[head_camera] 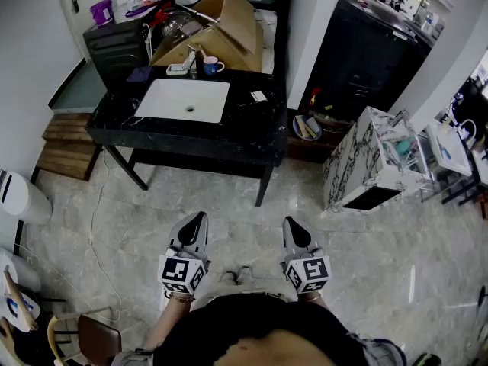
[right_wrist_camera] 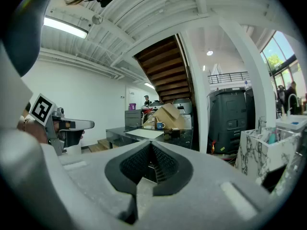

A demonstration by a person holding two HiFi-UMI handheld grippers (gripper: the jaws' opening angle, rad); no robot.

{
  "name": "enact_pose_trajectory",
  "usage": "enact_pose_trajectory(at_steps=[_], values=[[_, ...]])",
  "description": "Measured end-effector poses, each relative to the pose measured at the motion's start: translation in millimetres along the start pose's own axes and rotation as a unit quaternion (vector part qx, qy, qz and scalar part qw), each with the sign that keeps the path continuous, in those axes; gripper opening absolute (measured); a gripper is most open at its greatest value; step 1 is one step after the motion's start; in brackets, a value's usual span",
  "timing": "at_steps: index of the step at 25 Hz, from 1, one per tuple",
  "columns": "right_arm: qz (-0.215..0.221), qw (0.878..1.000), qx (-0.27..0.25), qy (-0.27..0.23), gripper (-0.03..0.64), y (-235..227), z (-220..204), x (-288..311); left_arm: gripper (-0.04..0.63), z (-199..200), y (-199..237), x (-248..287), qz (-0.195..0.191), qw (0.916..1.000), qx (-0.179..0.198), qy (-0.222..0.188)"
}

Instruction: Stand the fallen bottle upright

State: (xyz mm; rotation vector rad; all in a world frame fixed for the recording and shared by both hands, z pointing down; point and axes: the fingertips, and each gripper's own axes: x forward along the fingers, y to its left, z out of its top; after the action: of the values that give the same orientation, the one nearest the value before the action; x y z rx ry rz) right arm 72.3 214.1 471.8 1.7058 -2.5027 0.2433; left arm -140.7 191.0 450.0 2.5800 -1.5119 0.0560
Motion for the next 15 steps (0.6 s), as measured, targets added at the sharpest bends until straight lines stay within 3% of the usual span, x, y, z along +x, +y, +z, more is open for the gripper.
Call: enact_pose_trajectory(at_steps=[15], values=[[0.01, 1.0, -0.004, 0.002, 0.005, 6, 0, 11, 0.002, -4, 13, -2, 0.017, 0.9998, -0.001, 0.01]])
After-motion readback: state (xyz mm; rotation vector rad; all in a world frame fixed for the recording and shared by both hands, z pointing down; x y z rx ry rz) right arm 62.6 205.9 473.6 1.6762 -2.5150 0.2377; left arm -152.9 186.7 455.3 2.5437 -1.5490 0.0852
